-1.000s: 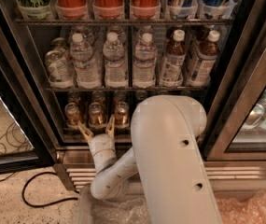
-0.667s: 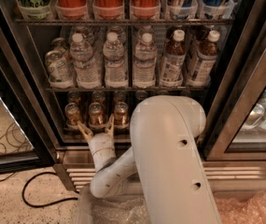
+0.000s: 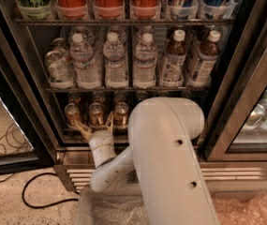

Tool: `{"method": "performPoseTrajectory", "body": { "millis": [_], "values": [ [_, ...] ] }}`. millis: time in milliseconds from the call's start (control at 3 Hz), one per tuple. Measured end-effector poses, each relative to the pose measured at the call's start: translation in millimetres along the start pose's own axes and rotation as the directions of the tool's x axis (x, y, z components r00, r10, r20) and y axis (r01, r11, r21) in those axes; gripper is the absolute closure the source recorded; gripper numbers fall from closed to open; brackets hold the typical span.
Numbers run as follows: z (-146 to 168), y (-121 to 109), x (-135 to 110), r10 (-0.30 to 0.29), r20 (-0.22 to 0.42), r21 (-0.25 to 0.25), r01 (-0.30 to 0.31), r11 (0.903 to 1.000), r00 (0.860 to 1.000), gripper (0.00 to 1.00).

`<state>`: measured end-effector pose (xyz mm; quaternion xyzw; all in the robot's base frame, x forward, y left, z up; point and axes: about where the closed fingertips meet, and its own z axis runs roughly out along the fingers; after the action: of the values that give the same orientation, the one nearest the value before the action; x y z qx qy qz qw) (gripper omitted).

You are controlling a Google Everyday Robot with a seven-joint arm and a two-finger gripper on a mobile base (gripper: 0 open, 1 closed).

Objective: Pick orange can from bottom shelf of fridge

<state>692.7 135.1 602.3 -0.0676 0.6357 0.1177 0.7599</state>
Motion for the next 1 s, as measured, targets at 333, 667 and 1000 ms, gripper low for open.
{"method": "performPoseTrajectory", "body": {
  "millis": [333,667,1000],
  "values": [
    [4,-6,0,-0.001,0.003,0.013,0.001,0.9999,1.000,0.11],
    [7,-11,0,-0.003,0.006,0.027,0.003,0.9996,1.000,0.11],
    [9,-21,0,-0.005,0.008,0.055,0.004,0.9985,1.000,0.12]
  ]
}}
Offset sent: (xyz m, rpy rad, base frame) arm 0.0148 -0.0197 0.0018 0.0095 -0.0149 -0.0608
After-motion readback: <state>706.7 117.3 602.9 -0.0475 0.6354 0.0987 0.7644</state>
